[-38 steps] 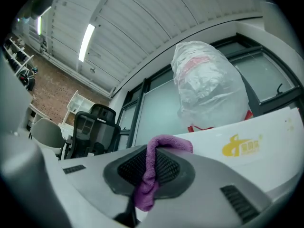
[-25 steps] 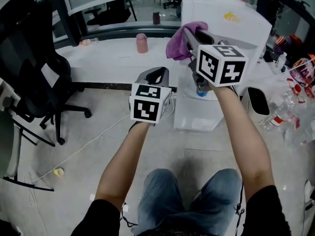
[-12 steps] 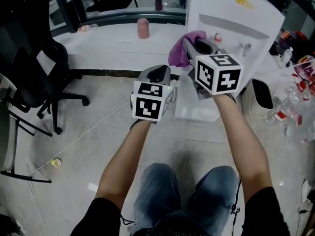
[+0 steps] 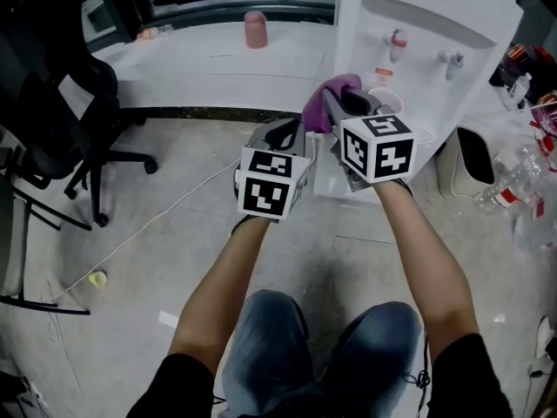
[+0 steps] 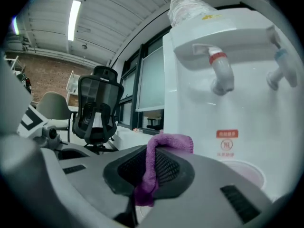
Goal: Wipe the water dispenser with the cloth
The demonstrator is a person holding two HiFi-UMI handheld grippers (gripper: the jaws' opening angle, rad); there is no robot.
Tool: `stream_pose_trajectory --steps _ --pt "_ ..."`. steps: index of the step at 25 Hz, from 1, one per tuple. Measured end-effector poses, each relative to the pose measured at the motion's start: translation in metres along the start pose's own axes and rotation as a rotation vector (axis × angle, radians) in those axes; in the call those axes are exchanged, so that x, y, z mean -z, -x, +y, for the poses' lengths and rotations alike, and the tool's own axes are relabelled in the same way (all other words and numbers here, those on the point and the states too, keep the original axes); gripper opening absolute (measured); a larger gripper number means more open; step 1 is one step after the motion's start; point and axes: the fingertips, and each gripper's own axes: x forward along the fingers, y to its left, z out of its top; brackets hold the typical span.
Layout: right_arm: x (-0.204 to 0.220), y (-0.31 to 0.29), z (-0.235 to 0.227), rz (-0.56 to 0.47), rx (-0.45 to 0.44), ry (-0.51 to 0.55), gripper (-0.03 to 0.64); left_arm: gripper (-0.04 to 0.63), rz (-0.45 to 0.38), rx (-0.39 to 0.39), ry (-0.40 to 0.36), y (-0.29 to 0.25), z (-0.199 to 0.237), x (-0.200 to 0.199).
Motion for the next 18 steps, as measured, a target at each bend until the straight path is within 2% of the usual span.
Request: stream_pose_trajectory --steps 13,18 --pt "0.103 -0.012 0.014 0.108 -0.049 0.009 0.032 0.026 0.048 -0.027 0.003 -0.004 -0.007 0.05" --pt "0.131 -0.013 0.017 0.134 -0.059 0.06 0.032 0.026 0.073 -0.025 -0.001 -0.01 -0.013 0.066"
